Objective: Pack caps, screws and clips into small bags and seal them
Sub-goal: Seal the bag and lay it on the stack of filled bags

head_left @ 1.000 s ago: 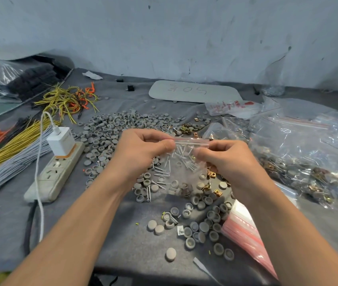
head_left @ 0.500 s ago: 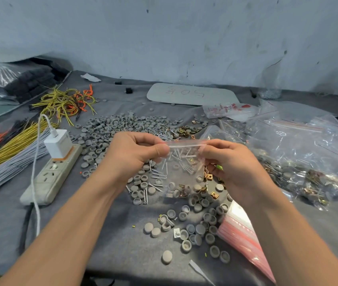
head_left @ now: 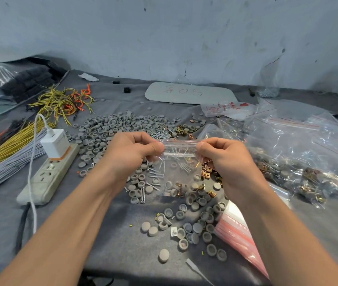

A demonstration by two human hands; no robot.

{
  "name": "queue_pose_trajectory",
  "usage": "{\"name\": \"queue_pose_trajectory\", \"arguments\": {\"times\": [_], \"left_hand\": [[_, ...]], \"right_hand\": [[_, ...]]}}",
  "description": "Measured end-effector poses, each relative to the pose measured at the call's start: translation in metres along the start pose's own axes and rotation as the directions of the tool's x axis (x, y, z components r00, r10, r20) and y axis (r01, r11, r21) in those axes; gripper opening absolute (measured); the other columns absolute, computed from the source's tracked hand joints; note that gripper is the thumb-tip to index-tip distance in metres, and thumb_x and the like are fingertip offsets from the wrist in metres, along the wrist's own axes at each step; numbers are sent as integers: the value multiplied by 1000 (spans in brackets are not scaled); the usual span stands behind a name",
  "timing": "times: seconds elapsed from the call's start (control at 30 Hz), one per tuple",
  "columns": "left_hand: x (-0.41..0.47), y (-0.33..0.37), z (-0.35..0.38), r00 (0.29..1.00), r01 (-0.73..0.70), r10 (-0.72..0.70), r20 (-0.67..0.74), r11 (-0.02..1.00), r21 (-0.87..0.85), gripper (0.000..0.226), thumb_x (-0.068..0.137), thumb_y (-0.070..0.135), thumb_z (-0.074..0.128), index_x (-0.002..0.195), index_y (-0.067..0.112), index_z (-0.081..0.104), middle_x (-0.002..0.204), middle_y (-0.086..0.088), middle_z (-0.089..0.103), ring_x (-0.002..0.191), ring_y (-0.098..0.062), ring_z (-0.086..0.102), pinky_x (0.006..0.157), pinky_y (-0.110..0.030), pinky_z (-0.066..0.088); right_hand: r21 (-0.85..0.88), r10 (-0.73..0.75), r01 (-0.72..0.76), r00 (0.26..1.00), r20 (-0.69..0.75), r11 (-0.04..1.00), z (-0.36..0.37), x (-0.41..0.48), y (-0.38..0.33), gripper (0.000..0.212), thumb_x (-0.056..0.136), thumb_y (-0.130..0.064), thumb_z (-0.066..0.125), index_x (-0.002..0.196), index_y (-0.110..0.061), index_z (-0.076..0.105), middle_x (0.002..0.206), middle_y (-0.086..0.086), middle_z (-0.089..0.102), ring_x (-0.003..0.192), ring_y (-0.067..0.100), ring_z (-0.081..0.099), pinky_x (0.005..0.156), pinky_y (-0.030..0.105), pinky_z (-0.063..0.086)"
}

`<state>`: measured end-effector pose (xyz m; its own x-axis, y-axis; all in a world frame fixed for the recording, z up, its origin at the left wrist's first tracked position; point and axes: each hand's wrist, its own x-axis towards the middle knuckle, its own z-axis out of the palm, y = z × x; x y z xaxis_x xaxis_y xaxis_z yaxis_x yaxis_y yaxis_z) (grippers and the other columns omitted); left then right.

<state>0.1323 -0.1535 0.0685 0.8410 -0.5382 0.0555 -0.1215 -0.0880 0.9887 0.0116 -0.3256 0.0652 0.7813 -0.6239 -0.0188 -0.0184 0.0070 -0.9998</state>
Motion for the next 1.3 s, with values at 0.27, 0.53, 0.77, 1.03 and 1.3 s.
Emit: {"name": "queue_pose_trajectory", "arguments": {"times": [0.27, 0.53, 0.77, 1.03, 1.3], "left_hand": [[-2, -3, 13, 1000, 2, -2, 2, 1000, 7, 5, 80, 20, 84, 82, 16, 81, 86, -7, 78, 75, -11, 68, 74, -26, 50], [-4, 1, 25, 998, -54, 57, 29, 996, -75, 11, 83, 11, 82, 73, 17, 81, 79, -6, 79, 72, -9, 73, 64, -12, 51], [-6, 2, 29, 997, -76, 78, 9, 989, -123, 23, 81, -1, 79, 64, 14, 76, 73, -7, 77, 66, -10, 70, 62, -14, 52], [0, -2, 24, 997, -41, 33, -65, 992, -120, 10, 75, 15, 87, 74, 24, 83, 76, -6, 78, 68, -10, 71, 64, -17, 54], [-1, -1, 27, 998, -15, 9, -63, 995, -94, 8, 67, 23, 87, 66, 18, 81, 67, -6, 75, 57, -10, 64, 60, -18, 54]], "right_hand": [[-28, -60, 62, 997, 55, 998, 17, 1, 6, 14, 90, -8, 75, 78, -13, 78, 66, -2, 70, 58, 3, 58, 53, 11, 43], [62, -118, 111, 984, 133, 992, 26, -4, 2, 26, 87, -3, 74, 68, -20, 80, 67, 2, 73, 60, 6, 62, 55, 11, 45], [145, -90, 74, 990, 109, 987, 29, -3, 2, 21, 89, 3, 73, 73, -10, 77, 69, 3, 74, 61, 7, 66, 60, 16, 51], [92, -61, 58, 998, 30, 994, 18, 1, 4, 22, 88, -12, 77, 68, -21, 79, 65, 3, 68, 63, 11, 59, 75, 31, 46], [89, -64, 62, 998, 18, 994, 18, 4, 6, 39, 91, -10, 76, 53, -21, 71, 59, 2, 64, 53, 9, 53, 61, 19, 45]]}}
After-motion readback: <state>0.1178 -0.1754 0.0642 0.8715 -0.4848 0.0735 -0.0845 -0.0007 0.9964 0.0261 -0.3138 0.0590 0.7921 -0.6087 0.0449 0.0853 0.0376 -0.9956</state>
